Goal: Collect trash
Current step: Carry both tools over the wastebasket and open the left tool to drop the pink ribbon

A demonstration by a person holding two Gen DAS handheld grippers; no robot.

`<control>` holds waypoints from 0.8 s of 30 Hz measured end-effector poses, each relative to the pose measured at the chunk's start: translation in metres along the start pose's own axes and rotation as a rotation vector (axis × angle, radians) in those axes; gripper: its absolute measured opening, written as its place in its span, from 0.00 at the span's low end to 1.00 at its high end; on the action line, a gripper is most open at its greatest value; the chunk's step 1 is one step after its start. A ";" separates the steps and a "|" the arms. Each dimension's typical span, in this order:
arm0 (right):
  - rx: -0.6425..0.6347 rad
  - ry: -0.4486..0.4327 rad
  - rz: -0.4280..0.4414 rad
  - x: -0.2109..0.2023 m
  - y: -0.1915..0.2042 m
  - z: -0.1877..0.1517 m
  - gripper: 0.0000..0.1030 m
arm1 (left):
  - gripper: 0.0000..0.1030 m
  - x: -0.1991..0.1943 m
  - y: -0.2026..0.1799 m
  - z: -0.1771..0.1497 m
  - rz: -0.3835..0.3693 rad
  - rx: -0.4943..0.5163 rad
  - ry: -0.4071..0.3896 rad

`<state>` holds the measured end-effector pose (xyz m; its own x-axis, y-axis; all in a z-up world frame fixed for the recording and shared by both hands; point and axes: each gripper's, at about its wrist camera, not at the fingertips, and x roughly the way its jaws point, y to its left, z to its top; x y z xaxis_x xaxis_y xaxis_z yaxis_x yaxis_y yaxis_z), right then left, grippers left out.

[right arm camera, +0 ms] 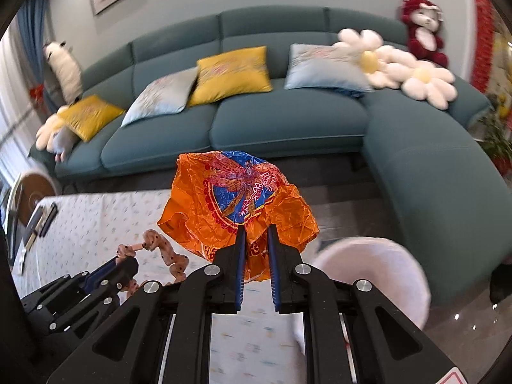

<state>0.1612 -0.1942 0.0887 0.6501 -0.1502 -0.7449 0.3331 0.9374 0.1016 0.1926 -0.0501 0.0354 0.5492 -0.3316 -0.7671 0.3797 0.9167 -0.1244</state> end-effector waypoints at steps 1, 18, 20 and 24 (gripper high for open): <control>0.011 -0.007 -0.010 -0.007 -0.012 -0.002 0.12 | 0.11 -0.003 -0.016 -0.001 -0.013 0.017 -0.003; 0.138 -0.019 -0.107 -0.053 -0.147 -0.052 0.12 | 0.11 -0.003 -0.160 -0.044 -0.106 0.183 0.029; 0.152 -0.014 -0.112 -0.051 -0.157 -0.056 0.12 | 0.11 0.000 -0.168 -0.046 -0.111 0.192 0.037; 0.178 -0.003 -0.116 -0.045 -0.173 -0.062 0.12 | 0.11 0.011 -0.183 -0.049 -0.113 0.213 0.055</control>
<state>0.0323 -0.3298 0.0638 0.6026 -0.2554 -0.7561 0.5212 0.8434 0.1305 0.0923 -0.2106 0.0186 0.4554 -0.4116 -0.7894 0.5879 0.8049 -0.0806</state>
